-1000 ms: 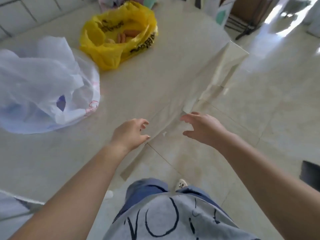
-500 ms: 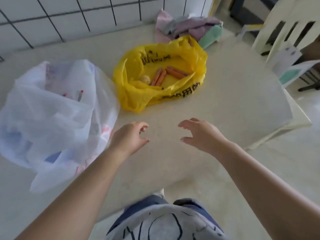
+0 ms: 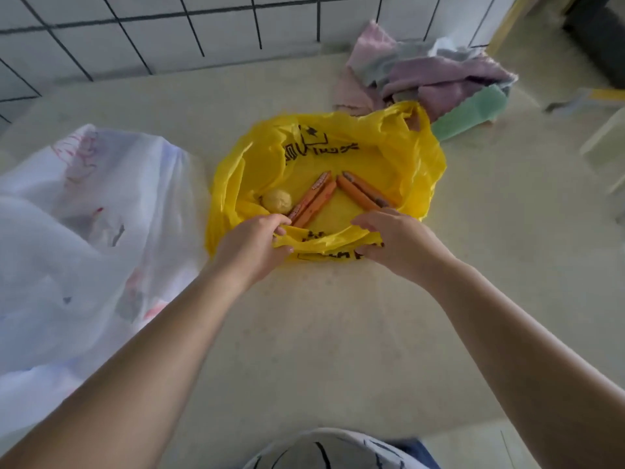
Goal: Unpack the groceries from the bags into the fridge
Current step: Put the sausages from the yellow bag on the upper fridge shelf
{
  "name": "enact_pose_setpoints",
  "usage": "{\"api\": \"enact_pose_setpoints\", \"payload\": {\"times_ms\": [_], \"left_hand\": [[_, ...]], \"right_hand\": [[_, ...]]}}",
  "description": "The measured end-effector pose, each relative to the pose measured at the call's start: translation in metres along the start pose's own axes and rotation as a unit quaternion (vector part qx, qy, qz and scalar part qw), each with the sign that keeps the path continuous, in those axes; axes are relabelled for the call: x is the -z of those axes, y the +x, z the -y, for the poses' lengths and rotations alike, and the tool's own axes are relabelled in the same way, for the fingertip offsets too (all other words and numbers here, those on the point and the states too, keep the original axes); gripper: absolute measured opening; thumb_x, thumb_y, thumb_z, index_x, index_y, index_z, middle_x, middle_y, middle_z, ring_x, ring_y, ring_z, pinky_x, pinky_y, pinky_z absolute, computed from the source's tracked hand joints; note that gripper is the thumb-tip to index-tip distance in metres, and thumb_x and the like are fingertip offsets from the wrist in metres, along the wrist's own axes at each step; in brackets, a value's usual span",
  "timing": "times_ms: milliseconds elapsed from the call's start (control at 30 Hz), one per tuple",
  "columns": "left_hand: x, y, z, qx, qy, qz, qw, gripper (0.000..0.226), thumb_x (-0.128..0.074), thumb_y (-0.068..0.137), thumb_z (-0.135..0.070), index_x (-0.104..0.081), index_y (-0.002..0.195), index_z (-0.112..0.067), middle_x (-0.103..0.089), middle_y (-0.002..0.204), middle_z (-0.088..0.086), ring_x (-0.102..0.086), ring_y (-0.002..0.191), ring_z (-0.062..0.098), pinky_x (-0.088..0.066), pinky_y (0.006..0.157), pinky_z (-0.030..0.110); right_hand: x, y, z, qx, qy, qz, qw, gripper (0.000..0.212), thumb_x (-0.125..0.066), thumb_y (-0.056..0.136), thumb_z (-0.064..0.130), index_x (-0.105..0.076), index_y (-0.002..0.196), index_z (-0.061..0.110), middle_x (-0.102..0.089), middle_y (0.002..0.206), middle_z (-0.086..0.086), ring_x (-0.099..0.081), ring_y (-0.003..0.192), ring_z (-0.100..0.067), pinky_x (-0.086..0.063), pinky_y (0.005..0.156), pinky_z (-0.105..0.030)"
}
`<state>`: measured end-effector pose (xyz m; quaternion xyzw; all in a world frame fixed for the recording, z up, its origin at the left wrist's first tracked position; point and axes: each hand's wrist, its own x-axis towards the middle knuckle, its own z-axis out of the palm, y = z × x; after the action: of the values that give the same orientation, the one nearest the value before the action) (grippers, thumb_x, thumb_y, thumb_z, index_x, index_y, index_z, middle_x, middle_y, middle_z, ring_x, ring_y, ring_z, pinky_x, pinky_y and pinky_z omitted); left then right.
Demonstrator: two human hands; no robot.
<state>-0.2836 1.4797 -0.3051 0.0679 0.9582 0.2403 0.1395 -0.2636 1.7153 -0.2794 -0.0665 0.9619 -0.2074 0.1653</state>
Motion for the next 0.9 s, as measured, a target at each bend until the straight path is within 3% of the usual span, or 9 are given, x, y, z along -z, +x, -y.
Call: {"api": "enact_pose_setpoints", "payload": {"times_ms": [100, 200, 367, 533, 600, 733, 900], "left_hand": [[-0.003, 0.024, -0.018, 0.015, -0.008, -0.033, 0.999, 0.040, -0.070, 0.082, -0.024, -0.059, 0.120, -0.024, -0.066, 0.108, -0.008, -0.062, 0.095, 0.010, -0.050, 0.081, 0.031], [-0.005, 0.051, -0.037, 0.015, -0.008, -0.047, 0.999, 0.048, -0.068, 0.084, -0.025, -0.052, 0.129, -0.023, -0.065, 0.112, -0.005, -0.061, 0.103, 0.015, -0.051, 0.084, 0.037], [-0.014, 0.093, -0.058, 0.020, 0.067, -0.017, 0.997, 0.053, -0.057, 0.089, -0.035, -0.043, 0.137, -0.018, -0.054, 0.128, 0.008, -0.055, 0.114, 0.027, -0.049, 0.089, 0.041], [-0.033, 0.116, -0.054, 0.037, 0.190, 0.017, 0.981, 0.046, -0.057, 0.090, -0.030, -0.043, 0.132, -0.019, -0.054, 0.120, 0.008, -0.058, 0.106, 0.029, -0.051, 0.078, 0.039], [-0.039, 0.121, -0.054, 0.042, 0.222, 0.032, 0.974, 0.053, -0.060, 0.089, -0.023, -0.038, 0.136, -0.021, -0.052, 0.121, 0.008, -0.057, 0.107, 0.028, -0.049, 0.076, 0.036], [-0.046, 0.131, -0.056, 0.049, 0.249, 0.049, 0.966, 0.063, -0.063, 0.086, -0.018, -0.030, 0.140, -0.021, -0.047, 0.123, 0.010, -0.055, 0.108, 0.029, -0.049, 0.077, 0.035], [-0.053, 0.139, -0.058, 0.076, 0.249, 0.075, 0.963, 0.066, -0.065, 0.084, -0.022, -0.028, 0.138, -0.017, -0.043, 0.127, 0.013, -0.051, 0.111, 0.031, -0.044, 0.074, 0.034]], "right_hand": [[0.019, 0.033, -0.022, 0.009, 0.004, 0.013, 1.000, 0.049, -0.065, 0.086, 0.032, -0.050, 0.132, 0.029, -0.053, 0.130, 0.002, -0.054, 0.116, -0.021, -0.047, 0.094, -0.039], [0.031, 0.066, -0.042, 0.016, -0.022, 0.025, 0.999, 0.047, -0.061, 0.088, 0.034, -0.048, 0.133, 0.030, -0.054, 0.125, 0.000, -0.053, 0.112, -0.022, -0.048, 0.087, -0.035], [0.036, 0.107, -0.061, 0.007, -0.026, 0.056, 0.998, 0.045, -0.054, 0.091, 0.039, -0.047, 0.134, 0.028, -0.054, 0.128, -0.002, -0.053, 0.113, -0.022, -0.046, 0.084, -0.032], [0.017, 0.130, -0.068, -0.009, -0.041, 0.059, 0.997, 0.047, -0.052, 0.091, 0.042, -0.045, 0.135, 0.026, -0.051, 0.127, -0.006, -0.053, 0.112, -0.025, -0.046, 0.084, -0.033], [0.005, 0.134, -0.070, -0.021, -0.043, 0.052, 0.998, 0.051, -0.055, 0.089, 0.042, -0.043, 0.135, 0.025, -0.051, 0.125, -0.007, -0.054, 0.110, -0.027, -0.046, 0.084, -0.034], [-0.011, 0.135, -0.070, -0.031, -0.044, 0.029, 0.998, 0.066, -0.064, 0.085, 0.040, -0.032, 0.141, 0.029, -0.045, 0.127, -0.007, -0.048, 0.115, -0.030, -0.045, 0.088, -0.037], [-0.019, 0.137, -0.066, -0.047, -0.066, 0.032, 0.996, 0.068, -0.064, 0.083, 0.042, -0.031, 0.139, 0.022, -0.046, 0.125, -0.010, -0.052, 0.112, -0.031, -0.047, 0.083, -0.036]]}}
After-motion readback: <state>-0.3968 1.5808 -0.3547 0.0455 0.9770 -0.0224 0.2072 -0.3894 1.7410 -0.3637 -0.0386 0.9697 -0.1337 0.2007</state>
